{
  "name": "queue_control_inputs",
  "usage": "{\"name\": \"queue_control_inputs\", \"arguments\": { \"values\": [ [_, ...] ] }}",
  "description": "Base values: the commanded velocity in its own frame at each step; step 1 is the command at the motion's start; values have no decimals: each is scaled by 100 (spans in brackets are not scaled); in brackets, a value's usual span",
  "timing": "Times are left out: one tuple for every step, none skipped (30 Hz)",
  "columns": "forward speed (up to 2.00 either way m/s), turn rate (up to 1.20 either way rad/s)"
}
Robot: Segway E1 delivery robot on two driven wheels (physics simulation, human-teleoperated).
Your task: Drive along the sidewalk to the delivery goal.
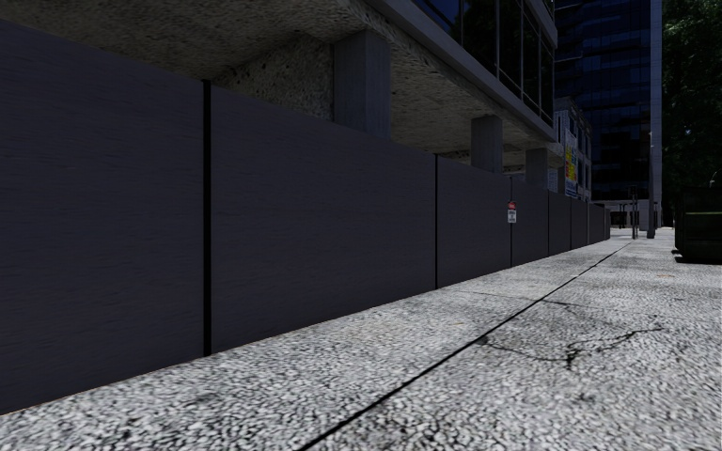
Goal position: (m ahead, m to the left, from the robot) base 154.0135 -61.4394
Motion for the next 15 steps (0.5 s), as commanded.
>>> {"name": "queue_control_inputs", "arguments": {
  "values": [
    [0, 0],
    [0, 0],
    [0, 0],
    [0, 0],
    [0, 0],
    [0, 0],
    [0, 0],
    [0, 0],
    [0, 0],
    [0, 0],
    [0, 0],
    [0, 0],
    [0, 0],
    [0, 0],
    [0, 0]
  ]
}}
